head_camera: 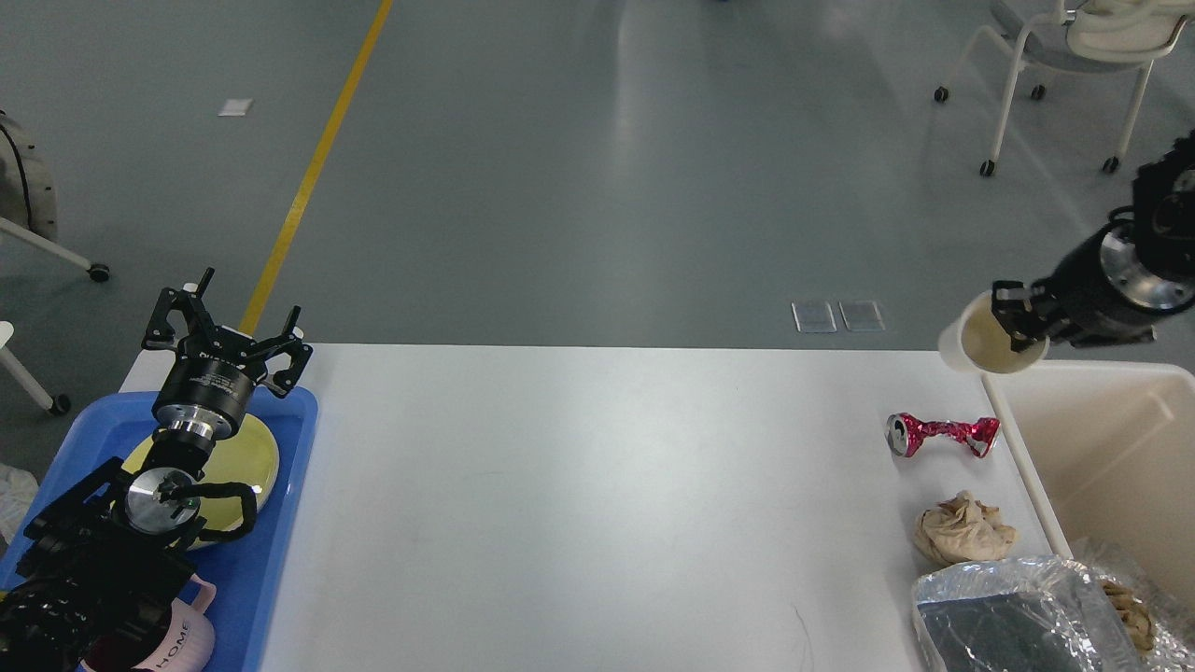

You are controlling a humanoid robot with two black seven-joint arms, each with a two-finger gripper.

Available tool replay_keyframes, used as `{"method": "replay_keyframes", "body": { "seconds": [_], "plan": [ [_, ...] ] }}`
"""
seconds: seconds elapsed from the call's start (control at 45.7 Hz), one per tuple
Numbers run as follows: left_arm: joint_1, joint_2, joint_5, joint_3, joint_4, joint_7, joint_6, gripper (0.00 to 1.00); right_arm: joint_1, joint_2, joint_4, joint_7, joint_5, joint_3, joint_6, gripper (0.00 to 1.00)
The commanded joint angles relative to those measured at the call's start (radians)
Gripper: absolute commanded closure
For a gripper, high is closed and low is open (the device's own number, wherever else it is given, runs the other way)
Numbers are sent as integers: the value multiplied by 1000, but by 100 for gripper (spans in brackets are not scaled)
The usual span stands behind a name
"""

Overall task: Tidy desktop
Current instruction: 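Lift the paper cup and drop it into the white bin, then lower the right gripper onto the red can and grasp it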

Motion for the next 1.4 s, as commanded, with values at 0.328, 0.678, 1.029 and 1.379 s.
{"method": "replay_keyframes", "body": {
  "seconds": [0.328,0.678,1.029,1.379],
  "plan": [
    [0,0,-1,-2,0,0,-1,2,-893,-102,-921,9,50,307,-139,100],
    [0,0,-1,-2,0,0,0,2,-1257,106,-1125,-3,176,442,-298,100],
    [0,0,0,0,0,0,0,2,-1225,106,-1126,-5,177,454,-290,0],
    [0,0,-1,0,0,0,0,2,-763,194,-1102,9,183,459,-192,0]
  ]
}}
